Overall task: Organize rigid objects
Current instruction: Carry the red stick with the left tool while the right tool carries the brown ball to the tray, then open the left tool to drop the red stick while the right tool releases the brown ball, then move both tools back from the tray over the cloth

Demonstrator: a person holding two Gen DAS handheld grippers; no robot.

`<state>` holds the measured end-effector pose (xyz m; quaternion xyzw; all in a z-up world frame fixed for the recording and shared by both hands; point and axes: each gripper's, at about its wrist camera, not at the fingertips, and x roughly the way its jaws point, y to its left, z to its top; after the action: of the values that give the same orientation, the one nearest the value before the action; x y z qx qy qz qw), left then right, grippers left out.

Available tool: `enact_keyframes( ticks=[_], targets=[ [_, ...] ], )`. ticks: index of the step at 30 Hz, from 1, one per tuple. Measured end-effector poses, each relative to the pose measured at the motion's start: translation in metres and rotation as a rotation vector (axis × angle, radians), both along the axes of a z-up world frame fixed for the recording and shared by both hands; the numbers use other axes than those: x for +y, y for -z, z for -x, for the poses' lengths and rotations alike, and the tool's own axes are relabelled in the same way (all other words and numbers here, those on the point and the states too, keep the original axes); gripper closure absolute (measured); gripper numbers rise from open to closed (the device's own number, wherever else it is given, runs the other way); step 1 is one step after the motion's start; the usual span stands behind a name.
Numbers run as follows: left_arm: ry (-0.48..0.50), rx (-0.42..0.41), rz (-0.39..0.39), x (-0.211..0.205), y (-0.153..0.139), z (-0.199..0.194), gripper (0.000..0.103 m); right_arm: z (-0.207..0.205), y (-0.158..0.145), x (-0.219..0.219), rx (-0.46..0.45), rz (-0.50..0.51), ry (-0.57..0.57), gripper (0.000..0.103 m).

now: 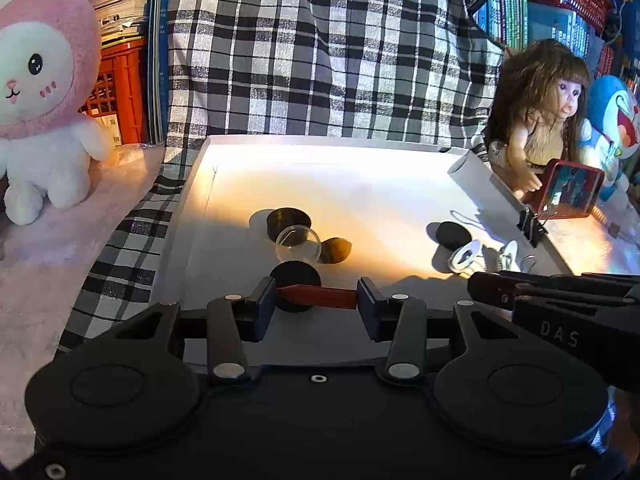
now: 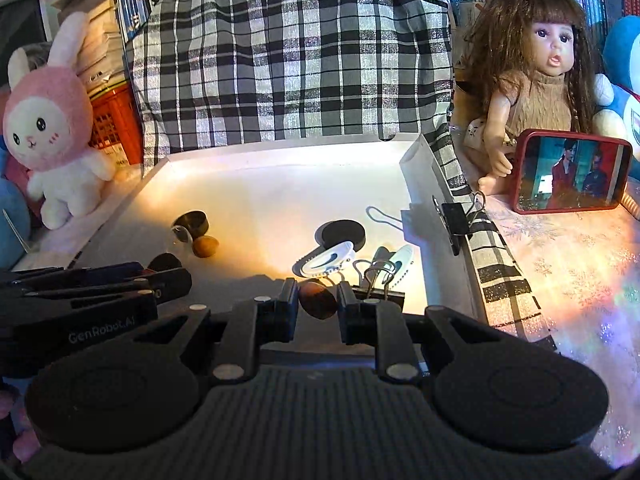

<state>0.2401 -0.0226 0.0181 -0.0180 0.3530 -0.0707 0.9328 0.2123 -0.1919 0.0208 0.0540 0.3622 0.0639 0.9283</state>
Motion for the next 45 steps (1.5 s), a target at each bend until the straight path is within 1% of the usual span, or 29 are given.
enact_keyframes(
  ticks=[4,7,13,14,15,17,19,20,21,22,24,26,30,34,36,45],
  targets=[
    [-0.016,-0.001,0.008,0.0,0.005,-0.003,0.061,-0.003,0.005,0.0,0.004,0.009,0.009,0.078],
    [-0.015,-0.009,-0.004,-0.002,0.005,-0.003,0.061,-0.005,0.009,-0.001,0.008,0.022,0.021,0.078],
    [-0.015,-0.01,-0.004,-0.003,0.006,-0.002,0.06,-0.004,0.008,0.001,-0.001,0.042,0.016,0.077],
    [-0.016,-0.008,0.0,-0.003,0.005,-0.002,0.06,-0.004,0.008,0.001,-0.001,0.041,0.017,0.076],
    [-0.016,-0.006,0.004,-0.002,0.005,-0.002,0.06,-0.004,0.008,0.001,0.0,0.04,0.018,0.072],
    [-0.015,-0.002,0.011,-0.001,0.003,-0.002,0.06,-0.003,0.008,0.0,0.0,0.039,0.017,0.071],
    [-0.013,-0.009,0.011,0.0,0.0,0.0,0.06,-0.002,0.006,0.001,-0.003,0.042,0.014,0.065],
    [-0.01,-0.014,0.01,0.0,-0.003,0.002,0.06,0.0,0.004,0.001,-0.008,0.046,0.011,0.057],
    [-0.005,-0.018,0.01,0.0,-0.005,0.004,0.059,0.001,0.002,0.001,-0.012,0.049,0.006,0.056],
    [-0.001,-0.022,0.01,0.0,-0.007,0.006,0.058,0.003,0.001,0.002,-0.016,0.052,0.003,0.056],
    [0.001,-0.033,0.014,0.002,-0.013,0.011,0.049,0.006,-0.003,0.002,-0.026,0.056,-0.001,0.053],
    [0.002,-0.047,0.016,0.003,-0.018,0.017,0.044,0.011,-0.006,0.003,-0.034,0.056,-0.005,0.049],
    [0.005,-0.069,0.001,0.007,-0.026,0.03,0.037,0.021,-0.013,0.004,-0.051,0.053,-0.017,0.044],
    [0.007,-0.093,0.004,0.013,-0.033,0.048,0.033,0.035,-0.018,0.004,-0.072,0.049,-0.032,0.038],
    [0.01,-0.1,0.01,0.016,-0.036,0.057,0.03,0.043,-0.021,0.003,-0.083,0.045,-0.038,0.032],
    [0.012,-0.139,0.014,0.027,-0.035,0.106,0.027,0.082,-0.021,0.001,-0.105,0.026,-0.048,0.025]
  ],
)
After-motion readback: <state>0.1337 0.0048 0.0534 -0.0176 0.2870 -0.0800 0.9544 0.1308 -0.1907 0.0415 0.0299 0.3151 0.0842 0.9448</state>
